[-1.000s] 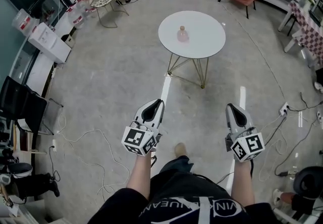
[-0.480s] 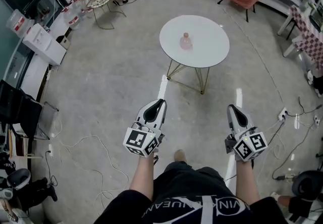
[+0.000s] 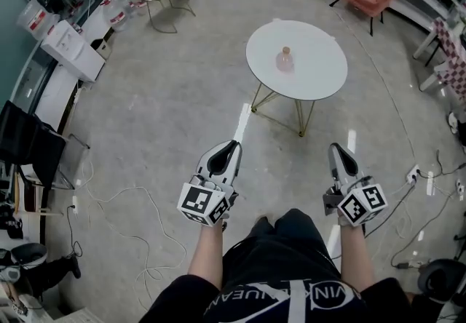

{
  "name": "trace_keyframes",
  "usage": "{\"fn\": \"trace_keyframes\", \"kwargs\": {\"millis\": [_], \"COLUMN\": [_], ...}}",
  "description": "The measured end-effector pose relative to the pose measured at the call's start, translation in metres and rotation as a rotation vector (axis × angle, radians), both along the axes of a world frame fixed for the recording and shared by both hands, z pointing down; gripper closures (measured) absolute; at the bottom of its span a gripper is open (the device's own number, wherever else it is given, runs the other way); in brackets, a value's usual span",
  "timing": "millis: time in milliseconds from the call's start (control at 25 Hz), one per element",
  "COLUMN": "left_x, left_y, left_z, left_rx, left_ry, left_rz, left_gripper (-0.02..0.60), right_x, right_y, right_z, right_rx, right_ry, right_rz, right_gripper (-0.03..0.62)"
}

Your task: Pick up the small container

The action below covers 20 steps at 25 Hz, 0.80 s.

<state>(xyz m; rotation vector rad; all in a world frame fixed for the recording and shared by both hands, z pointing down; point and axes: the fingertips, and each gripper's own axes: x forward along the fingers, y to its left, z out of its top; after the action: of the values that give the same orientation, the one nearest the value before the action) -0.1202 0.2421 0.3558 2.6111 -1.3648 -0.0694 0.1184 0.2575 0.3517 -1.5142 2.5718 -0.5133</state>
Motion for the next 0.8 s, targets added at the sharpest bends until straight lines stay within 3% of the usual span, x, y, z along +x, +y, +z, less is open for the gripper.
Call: {"fn": "trace_keyframes", "kwargs": {"millis": [360,800], "left_x": [-0.002,0.016], "left_y": [-0.030,-0.135], "left_z": [0.013,0.016], "left_rx": [-0.021,-0.046], "left_ry": [0.014,0.027], "left_rz": [-0.024,0.012], "left_gripper": [0.552,0.552], "right_x": [0.001,-0.009], "right_y": [-0.030,-0.139], "right_z": [0.005,0.008], "right_rx": [0.006,0.050], "right_ry": [0.025,0.125], "right_rz": [-0.026,-0.128], "right_gripper": [0.588,0.588]}}
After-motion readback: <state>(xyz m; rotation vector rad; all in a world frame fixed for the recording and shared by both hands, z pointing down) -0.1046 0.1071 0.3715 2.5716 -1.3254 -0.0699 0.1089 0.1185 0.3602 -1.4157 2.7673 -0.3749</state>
